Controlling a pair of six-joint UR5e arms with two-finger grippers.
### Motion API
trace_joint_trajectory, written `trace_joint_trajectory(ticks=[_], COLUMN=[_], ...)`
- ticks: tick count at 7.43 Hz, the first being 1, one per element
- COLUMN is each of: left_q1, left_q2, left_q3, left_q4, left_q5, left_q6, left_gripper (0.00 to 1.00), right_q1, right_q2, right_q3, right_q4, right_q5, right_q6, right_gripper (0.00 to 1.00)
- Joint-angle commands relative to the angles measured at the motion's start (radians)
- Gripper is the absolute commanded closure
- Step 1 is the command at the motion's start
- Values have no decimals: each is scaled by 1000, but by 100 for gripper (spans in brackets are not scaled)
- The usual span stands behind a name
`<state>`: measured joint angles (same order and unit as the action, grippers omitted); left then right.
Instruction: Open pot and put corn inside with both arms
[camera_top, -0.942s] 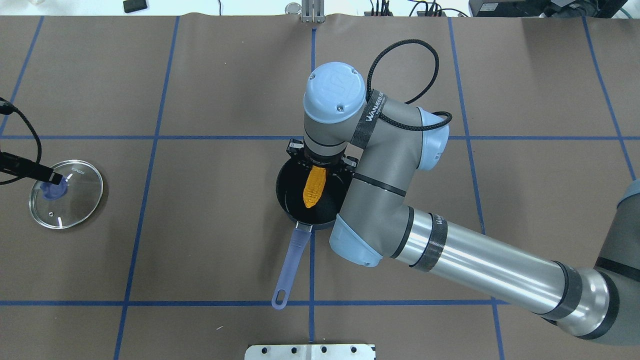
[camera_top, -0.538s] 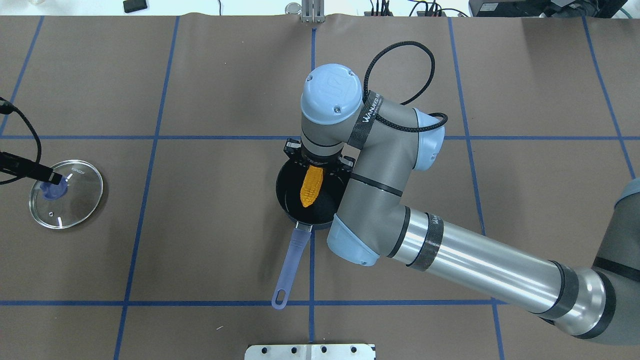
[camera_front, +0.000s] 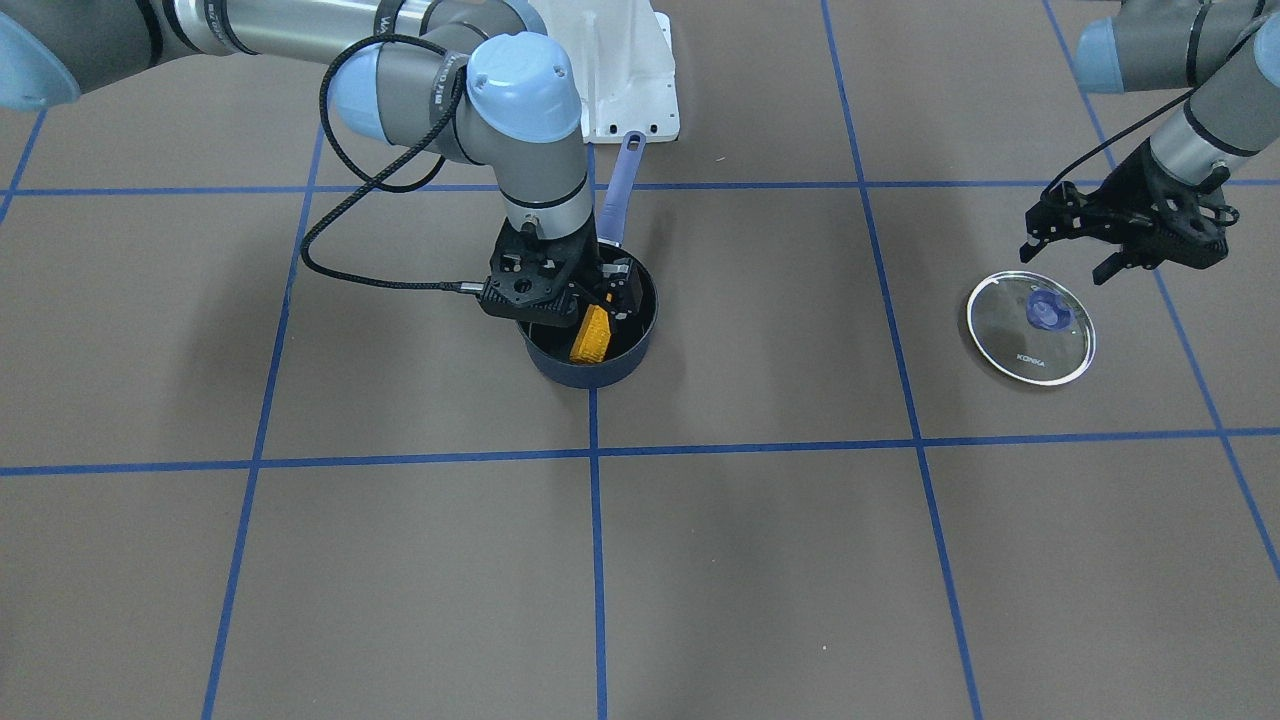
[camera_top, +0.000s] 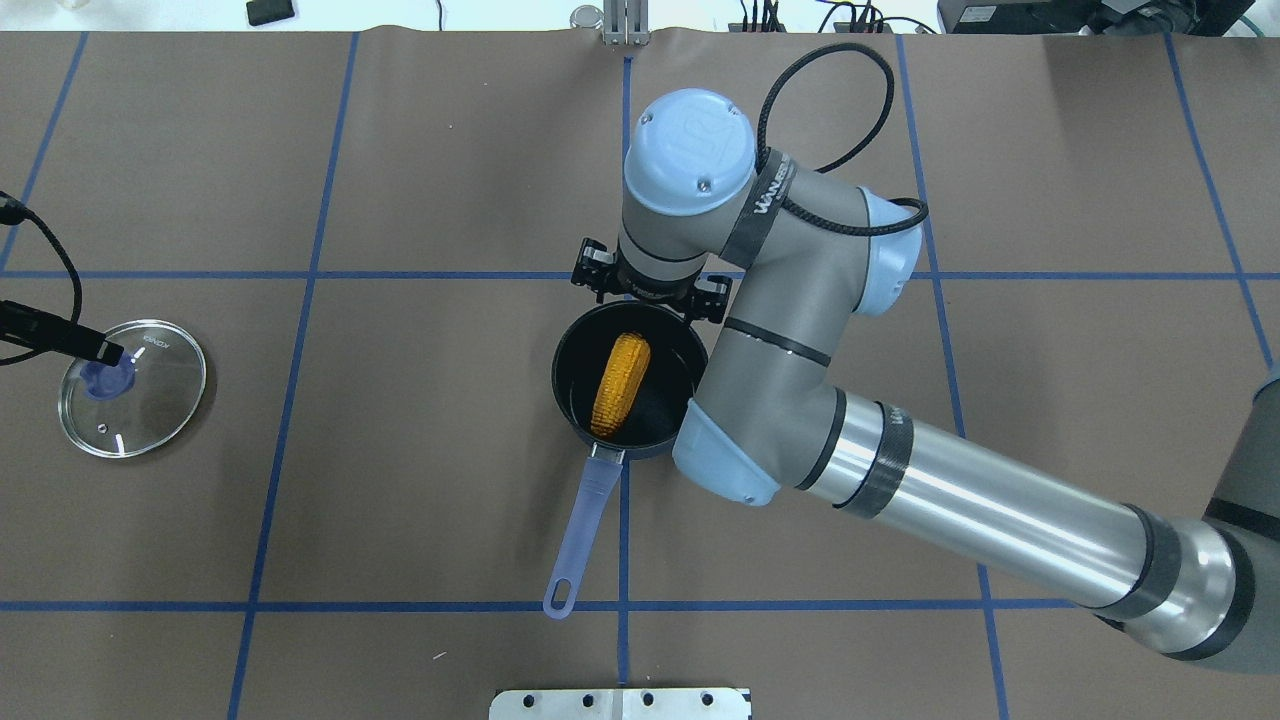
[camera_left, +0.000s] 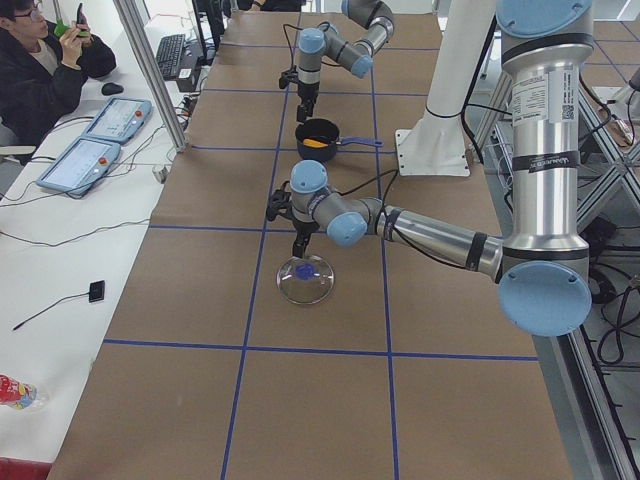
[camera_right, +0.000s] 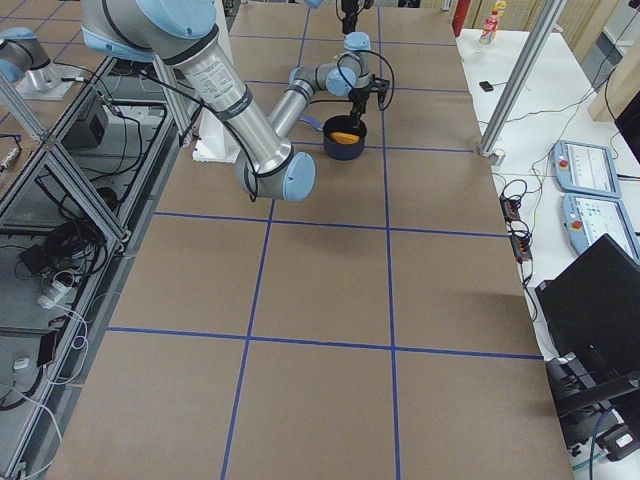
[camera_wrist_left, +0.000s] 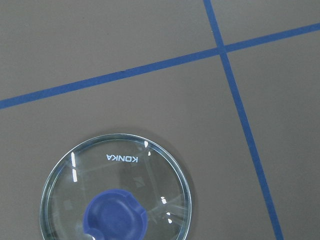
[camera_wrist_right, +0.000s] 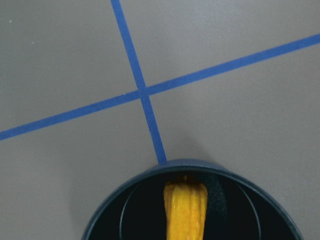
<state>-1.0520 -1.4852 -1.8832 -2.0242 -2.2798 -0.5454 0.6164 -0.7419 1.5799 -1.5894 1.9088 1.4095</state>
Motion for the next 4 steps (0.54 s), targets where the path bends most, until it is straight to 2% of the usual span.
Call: trace_joint_trajectory(ticks=[1,2,4], left_q1=[-42,-90,-213], left_q2=[-17,-42,-95], left_q3=[1,3,3], left_q4=[59,126,292], left_q5=[-1,-7,-101], left_q6=[54,133,319], left_gripper=[2,2,2], right_q1=[188,298,476], right_q2=[-106,-170,-330], right_q3=[79,93,104], right_q4=[-7,-7,-12], right_q5=[114,210,297], right_q6=[-216,-365,-713], right_gripper=[0,0,0])
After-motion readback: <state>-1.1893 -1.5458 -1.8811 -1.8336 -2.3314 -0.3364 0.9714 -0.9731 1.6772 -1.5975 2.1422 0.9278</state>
